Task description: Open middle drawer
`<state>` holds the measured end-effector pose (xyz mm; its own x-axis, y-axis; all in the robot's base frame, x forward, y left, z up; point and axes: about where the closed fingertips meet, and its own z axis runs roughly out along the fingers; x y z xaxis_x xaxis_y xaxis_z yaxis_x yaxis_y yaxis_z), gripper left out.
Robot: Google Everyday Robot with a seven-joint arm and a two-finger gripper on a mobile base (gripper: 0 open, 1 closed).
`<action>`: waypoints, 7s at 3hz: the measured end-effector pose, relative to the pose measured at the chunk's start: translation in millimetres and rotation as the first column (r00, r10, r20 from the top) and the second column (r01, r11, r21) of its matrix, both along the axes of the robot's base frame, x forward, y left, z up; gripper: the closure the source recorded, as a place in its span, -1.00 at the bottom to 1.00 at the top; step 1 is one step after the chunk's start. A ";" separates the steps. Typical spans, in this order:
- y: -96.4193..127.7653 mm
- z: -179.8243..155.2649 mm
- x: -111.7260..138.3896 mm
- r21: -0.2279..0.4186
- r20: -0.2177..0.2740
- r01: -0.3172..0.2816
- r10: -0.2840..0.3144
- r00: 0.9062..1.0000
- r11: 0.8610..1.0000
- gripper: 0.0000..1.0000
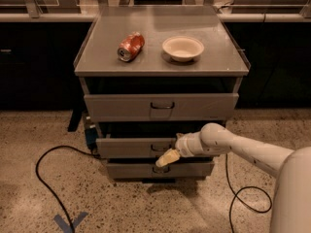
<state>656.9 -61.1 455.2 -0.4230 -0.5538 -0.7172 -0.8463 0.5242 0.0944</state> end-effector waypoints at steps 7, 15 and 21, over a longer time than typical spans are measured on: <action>-13.9 -8.0 -16.6 0.013 -0.118 0.032 -0.031 0.993 0.999 -1.00; -13.9 -10.8 -156.3 0.045 -0.373 -0.050 0.064 0.926 0.998 -1.00; -5.9 -10.8 -226.6 0.106 -0.422 -0.101 0.136 0.896 0.989 -1.00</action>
Offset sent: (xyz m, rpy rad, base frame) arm 0.0437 -0.0026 0.0142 -0.0145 -0.0904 -0.0026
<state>430.3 -67.0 444.4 -0.6331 -0.5675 -0.5264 -0.7707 0.3981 0.4976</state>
